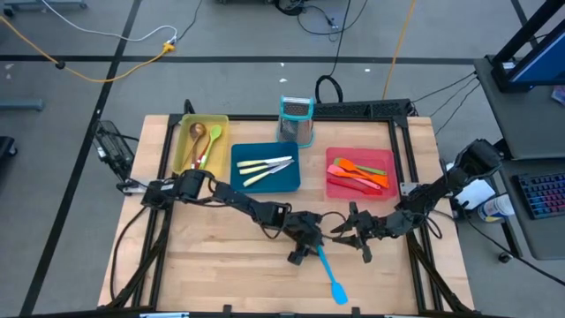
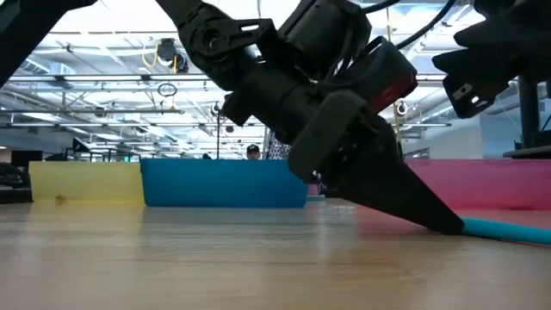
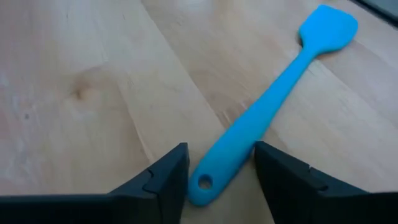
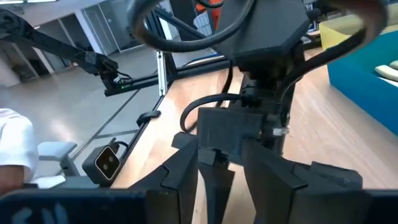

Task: Pick & Place Kitchen Items
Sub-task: Put the blue spatula into the red bin

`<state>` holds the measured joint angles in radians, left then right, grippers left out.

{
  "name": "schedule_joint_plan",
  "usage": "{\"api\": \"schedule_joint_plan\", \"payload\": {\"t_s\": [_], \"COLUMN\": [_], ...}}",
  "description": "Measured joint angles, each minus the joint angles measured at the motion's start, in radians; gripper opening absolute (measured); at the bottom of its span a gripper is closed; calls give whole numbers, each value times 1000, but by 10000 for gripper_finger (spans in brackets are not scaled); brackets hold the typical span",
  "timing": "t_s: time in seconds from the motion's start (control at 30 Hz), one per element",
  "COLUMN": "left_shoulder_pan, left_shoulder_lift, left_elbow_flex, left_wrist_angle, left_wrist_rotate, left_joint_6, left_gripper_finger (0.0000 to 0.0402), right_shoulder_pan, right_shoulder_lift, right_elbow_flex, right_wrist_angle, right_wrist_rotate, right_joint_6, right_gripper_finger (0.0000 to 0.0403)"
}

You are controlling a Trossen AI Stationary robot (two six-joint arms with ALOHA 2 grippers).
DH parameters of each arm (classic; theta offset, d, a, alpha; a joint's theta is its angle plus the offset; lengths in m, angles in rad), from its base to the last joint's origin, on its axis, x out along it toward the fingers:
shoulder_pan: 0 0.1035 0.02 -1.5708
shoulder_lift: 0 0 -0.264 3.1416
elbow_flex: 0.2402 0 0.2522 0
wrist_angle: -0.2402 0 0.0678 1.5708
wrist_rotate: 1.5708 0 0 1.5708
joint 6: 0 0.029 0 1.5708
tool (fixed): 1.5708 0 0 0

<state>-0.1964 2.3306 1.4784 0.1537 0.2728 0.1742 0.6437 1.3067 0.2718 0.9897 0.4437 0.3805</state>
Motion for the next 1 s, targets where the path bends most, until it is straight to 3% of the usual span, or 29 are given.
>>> {"api": "schedule_joint_plan", "payload": {"t_s": [0.1,0.3,0.7,1.0], "left_shoulder_pan": [-4,-8,-29,-89], "left_shoulder_lift": [19,21,20,20], "left_elbow_flex": [2,1,-2,-2], "left_wrist_angle": [-27,-28,-3,-9], "left_wrist_rotate": [5,1,-47,-195], "left_joint_6": [51,-1,-45,-78], "left_gripper_finger": [147,52,56,60], "right_shoulder_pan": [0,0,-3,-3], "right_shoulder_lift": [-1,0,0,0], "right_elbow_flex": [0,-1,0,0], "right_wrist_angle": [-5,-26,-79,-106], "right_wrist_rotate": [1,0,3,3], "right_joint_6": [0,0,-3,53], "right_gripper_finger": [115,114,114,114]}}
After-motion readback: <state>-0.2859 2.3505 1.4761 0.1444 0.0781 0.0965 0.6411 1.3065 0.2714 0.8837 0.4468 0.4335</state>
